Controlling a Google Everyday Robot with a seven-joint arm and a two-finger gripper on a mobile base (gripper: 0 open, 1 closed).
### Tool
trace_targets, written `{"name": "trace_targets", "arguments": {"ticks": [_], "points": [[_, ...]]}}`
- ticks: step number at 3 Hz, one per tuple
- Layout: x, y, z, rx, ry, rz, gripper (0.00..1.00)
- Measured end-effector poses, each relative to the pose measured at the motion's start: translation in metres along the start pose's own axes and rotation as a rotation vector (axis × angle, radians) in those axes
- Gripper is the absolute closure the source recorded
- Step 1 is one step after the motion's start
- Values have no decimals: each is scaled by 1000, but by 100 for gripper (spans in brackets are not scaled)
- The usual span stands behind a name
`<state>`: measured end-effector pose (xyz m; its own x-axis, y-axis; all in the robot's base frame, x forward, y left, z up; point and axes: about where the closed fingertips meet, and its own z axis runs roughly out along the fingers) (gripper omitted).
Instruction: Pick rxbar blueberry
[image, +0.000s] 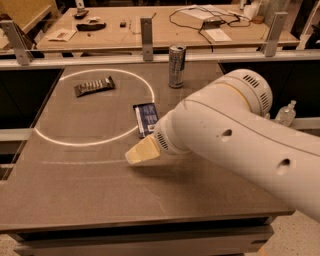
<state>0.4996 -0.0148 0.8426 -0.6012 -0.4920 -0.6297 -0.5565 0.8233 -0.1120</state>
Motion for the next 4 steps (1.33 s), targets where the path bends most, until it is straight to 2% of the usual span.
{"name": "trace_targets", "arguments": {"ticks": [2, 3, 4], "points": [[-30, 1, 32, 17, 19, 42, 0], [-44, 0, 43, 8, 17, 51, 0], [-48, -2, 56, -1, 34, 65, 0]]}}
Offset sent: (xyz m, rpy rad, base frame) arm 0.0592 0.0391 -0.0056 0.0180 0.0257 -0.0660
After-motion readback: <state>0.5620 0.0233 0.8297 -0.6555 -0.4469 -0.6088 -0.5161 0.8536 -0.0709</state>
